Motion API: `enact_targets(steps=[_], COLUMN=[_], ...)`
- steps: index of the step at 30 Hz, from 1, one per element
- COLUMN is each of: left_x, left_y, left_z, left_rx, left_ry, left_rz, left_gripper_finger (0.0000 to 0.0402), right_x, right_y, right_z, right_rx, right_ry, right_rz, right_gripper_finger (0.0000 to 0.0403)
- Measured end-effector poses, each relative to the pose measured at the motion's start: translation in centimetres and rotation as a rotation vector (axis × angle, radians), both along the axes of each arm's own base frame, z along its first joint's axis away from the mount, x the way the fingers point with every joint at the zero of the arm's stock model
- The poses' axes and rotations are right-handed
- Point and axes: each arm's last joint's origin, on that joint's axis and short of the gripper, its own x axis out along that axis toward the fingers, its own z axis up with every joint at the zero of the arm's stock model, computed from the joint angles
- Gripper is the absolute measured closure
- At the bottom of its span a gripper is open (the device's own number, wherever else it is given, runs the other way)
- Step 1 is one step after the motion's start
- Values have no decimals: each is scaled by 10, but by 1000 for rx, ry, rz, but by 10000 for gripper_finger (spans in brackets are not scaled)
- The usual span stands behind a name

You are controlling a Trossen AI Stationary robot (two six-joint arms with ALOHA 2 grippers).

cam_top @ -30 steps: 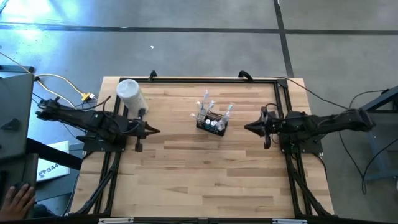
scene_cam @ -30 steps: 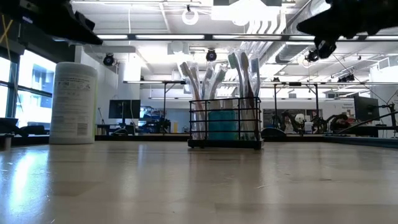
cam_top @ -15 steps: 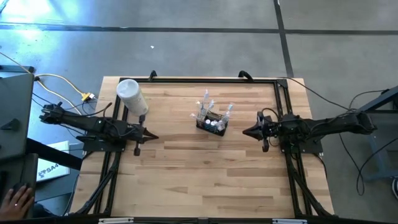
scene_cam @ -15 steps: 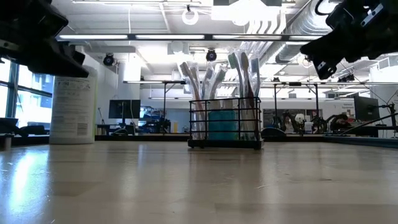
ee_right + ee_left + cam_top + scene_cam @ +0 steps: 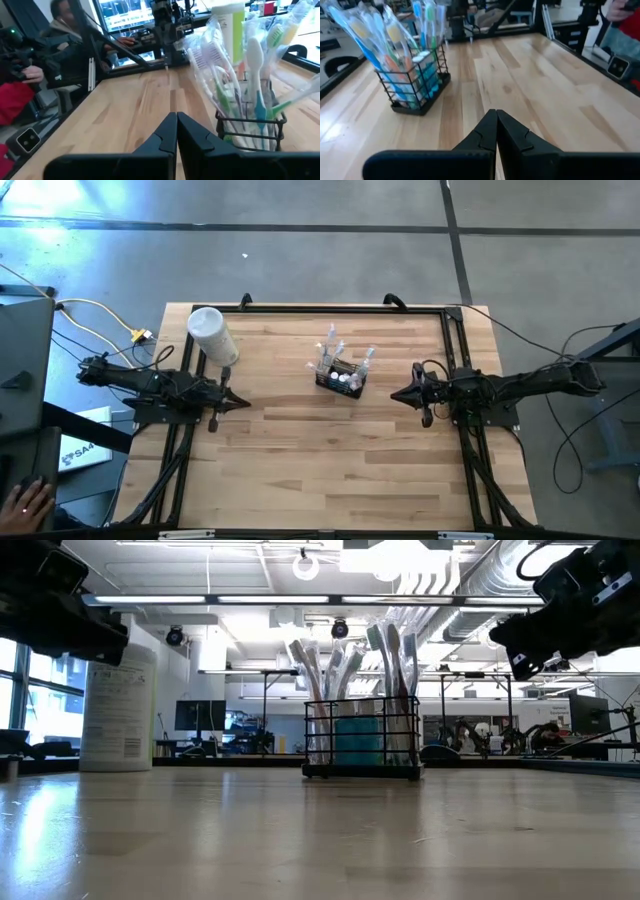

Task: Pick & Place toothbrushing station
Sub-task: Return to Home Position

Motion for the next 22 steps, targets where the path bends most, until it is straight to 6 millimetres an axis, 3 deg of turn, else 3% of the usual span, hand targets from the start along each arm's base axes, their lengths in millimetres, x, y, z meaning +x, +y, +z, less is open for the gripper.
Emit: enact_targets(steps=[22], left_x=[0], left_y=[0], left_z=[-3], left_rx=[-14], left_ry=[17], left_rz=[7], left_gripper_finger=[401], right_x=[0], right_y=[0], right_z=[-2], right_rx=[-71], right_ry=[13], right_rz=[-3], right_gripper_finger=[401])
